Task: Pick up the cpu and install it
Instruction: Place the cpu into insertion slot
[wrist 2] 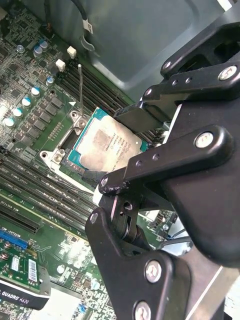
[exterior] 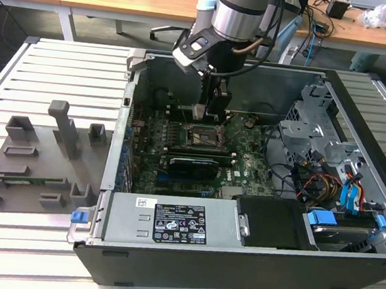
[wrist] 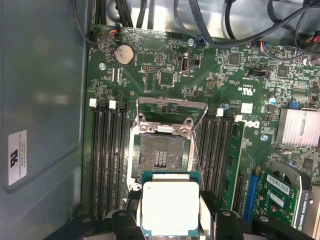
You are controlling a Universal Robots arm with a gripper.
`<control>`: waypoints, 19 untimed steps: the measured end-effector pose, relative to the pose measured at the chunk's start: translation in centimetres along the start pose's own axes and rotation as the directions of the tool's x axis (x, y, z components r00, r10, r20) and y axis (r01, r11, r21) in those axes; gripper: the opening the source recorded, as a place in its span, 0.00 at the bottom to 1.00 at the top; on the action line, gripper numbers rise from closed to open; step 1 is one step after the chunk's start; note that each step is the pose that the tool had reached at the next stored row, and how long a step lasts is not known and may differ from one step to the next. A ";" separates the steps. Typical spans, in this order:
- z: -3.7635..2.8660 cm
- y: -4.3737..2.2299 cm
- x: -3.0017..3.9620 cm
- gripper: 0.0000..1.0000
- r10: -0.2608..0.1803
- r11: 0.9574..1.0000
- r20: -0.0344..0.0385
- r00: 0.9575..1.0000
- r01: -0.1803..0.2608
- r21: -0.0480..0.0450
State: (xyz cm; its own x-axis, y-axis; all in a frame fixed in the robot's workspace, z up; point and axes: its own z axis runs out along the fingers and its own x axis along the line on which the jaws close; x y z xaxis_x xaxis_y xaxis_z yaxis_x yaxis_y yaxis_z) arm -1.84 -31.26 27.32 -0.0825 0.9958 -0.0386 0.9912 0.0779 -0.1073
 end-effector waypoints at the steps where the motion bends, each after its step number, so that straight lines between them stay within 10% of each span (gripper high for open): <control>1: 0.04 0.01 0.00 0.55 0.000 1.000 0.000 1.000 0.000 0.000; 19: 1.45 0.71 0.02 0.55 0.052 0.999 -0.005 0.999 -0.052 0.002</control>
State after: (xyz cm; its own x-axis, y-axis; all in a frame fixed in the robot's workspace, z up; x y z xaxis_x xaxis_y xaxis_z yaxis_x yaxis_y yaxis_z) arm -1.29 -31.25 25.80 -0.0303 0.9988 -0.0392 0.9939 0.0259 -0.1076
